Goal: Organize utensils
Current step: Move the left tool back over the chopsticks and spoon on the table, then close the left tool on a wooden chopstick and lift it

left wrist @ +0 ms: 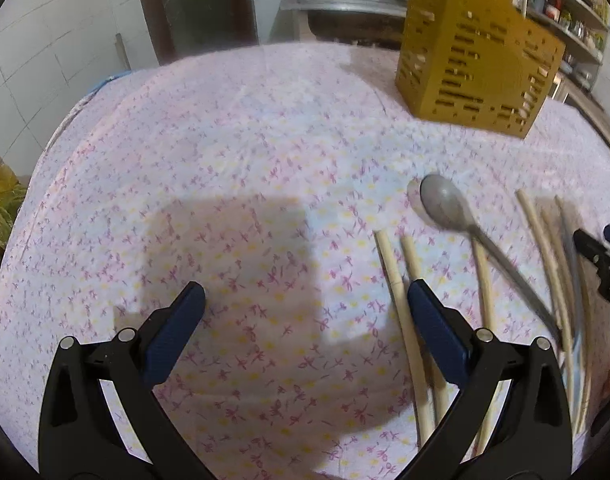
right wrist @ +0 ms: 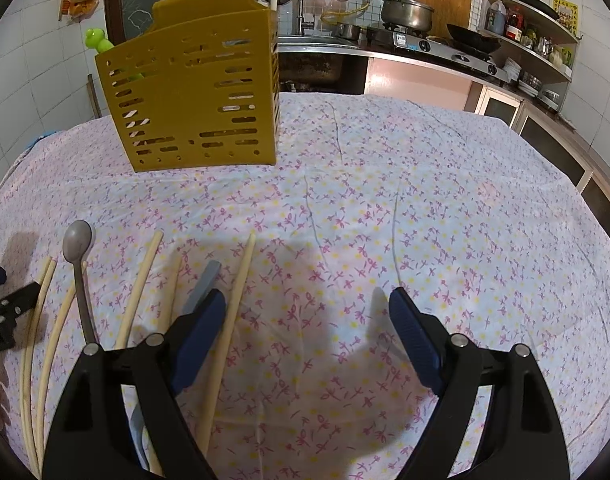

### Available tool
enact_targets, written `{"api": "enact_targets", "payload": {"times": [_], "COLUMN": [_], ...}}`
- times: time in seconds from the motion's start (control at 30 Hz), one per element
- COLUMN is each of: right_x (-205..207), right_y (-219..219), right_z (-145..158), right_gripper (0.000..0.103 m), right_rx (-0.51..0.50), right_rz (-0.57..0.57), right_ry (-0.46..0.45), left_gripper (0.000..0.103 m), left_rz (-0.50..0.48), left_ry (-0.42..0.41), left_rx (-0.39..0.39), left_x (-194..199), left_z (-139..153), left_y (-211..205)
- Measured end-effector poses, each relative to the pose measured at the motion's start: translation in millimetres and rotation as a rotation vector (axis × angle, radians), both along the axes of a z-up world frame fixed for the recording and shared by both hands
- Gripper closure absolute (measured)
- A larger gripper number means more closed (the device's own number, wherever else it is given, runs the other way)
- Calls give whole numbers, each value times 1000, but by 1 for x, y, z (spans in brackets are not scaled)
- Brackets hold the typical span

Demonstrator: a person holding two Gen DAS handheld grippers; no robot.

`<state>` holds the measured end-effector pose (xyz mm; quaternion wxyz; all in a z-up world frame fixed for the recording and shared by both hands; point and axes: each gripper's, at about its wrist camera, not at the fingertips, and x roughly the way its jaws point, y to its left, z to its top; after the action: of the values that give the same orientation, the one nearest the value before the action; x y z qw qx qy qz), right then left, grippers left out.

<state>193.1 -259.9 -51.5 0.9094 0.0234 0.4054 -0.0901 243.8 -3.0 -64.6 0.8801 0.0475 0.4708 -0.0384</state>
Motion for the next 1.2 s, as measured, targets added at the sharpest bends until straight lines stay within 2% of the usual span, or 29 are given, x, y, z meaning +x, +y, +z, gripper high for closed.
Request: {"api": "enact_targets", "payload": {"times": [0.1,0.3,0.57,0.67,0.83,0.97,1.0,1.13,1.2], "right_x": [0,-1,-6,-5,-4,-3,-3,-3,-2], "right_y": [1,4,6,7,8,12,13,19,21], "right_z": [-1,-3,-3,-4,-5,-3,-3,-1,0], "right_gripper": [20,21,22,28,31,40,44,53,57], "right_rx": [1,2,12,28,34,35,32,19,17], "right_rz": [0,-21,-21,-19,-31,-38,-36,-31,-26], "right_ry": [13,31,31,33,34,32,32,33,36], "left_gripper": [5,5,5,5,5,5,7,32,40], "left_rz": [0,31,27,25,24,22,22,-22,-45], "left_ry": [-22,-1,-29,-34,-34,-29,-32,-38,-44], "left_rx": [18,-13,-10,-15,-14,-8,-3,-9,-4], "left_x": [-2,-2,-3,-3,-3,-2,-3,-11,-15], "left_z": [0,0,-2,-2,-1,-1,0,6,7], "left_y": [-3,-2,-3,-3,-4,-5,-6,-18,-25]}}
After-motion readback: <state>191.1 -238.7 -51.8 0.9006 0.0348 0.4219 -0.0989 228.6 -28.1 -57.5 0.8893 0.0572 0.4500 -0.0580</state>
